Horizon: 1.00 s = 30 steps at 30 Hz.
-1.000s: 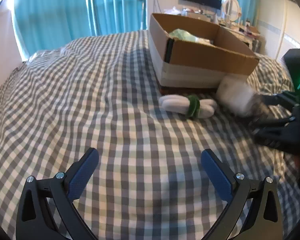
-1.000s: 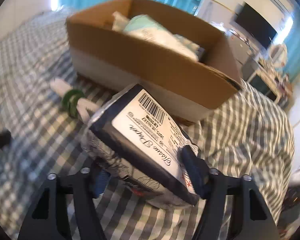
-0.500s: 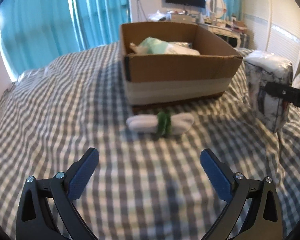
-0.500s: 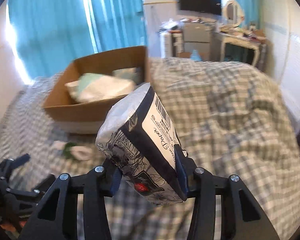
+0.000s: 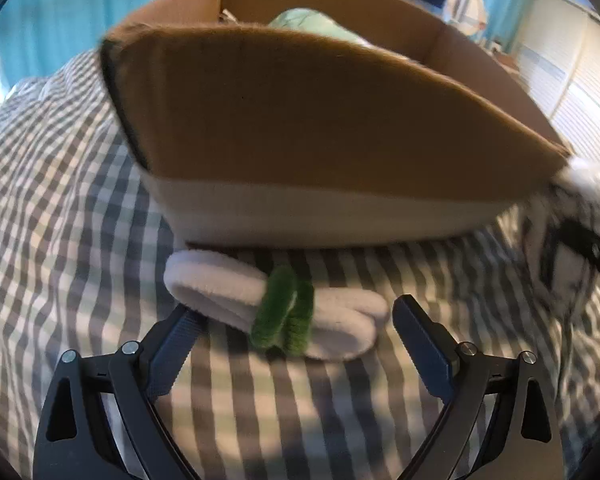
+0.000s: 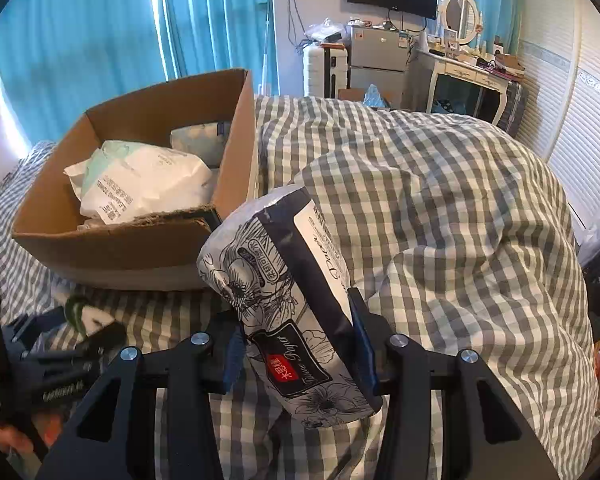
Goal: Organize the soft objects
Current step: 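Grasp the floral tissue paper pack with the right gripper while the left grasps the pipe-cleaner bundle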
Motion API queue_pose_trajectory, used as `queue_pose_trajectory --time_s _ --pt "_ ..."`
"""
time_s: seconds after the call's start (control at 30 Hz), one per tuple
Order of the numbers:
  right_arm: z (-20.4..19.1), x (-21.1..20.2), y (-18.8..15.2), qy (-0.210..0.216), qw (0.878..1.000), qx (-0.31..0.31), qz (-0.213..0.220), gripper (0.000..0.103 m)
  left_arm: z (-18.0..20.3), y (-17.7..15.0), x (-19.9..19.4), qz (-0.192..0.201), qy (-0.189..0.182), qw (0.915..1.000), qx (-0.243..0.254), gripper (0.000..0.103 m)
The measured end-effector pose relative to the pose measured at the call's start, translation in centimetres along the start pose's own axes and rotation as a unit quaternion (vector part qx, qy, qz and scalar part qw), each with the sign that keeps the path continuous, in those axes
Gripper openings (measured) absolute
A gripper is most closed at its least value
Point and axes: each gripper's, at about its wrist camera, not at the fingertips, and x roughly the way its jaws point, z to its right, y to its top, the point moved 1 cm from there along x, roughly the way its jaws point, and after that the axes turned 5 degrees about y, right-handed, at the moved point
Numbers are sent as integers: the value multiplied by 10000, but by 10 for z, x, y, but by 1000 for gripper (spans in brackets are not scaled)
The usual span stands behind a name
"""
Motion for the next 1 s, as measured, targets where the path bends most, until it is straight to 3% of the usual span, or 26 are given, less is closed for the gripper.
queue_pose_trajectory --time_s 0.07,0.13,0.23,0.4,0.63,1.0 --pt "0 0 -1 22 10000 14 6 45 -3 5 8 -80 32 9998 -170 95" --pt "1 -1 -3 33 10000 12 18 45 -6 6 10 -69 87 9997 -236 81" --pt "-1 -5 -7 11 10000 -30 44 45 -12 5 5 -53 79 9998 -178 49" --pt "-5 -13 -17 -59 9999 -24 121 45 -30 -6 -13 -191 -130 9992 -323 33" --pt "-8 -50 -19 63 9995 85 285 44 -41 -32 -63 -49 12 9999 122 32" --pt "-37 -143 0 415 9945 -258 930 44 -17 -27 -162 946 92 9904 1000 32"
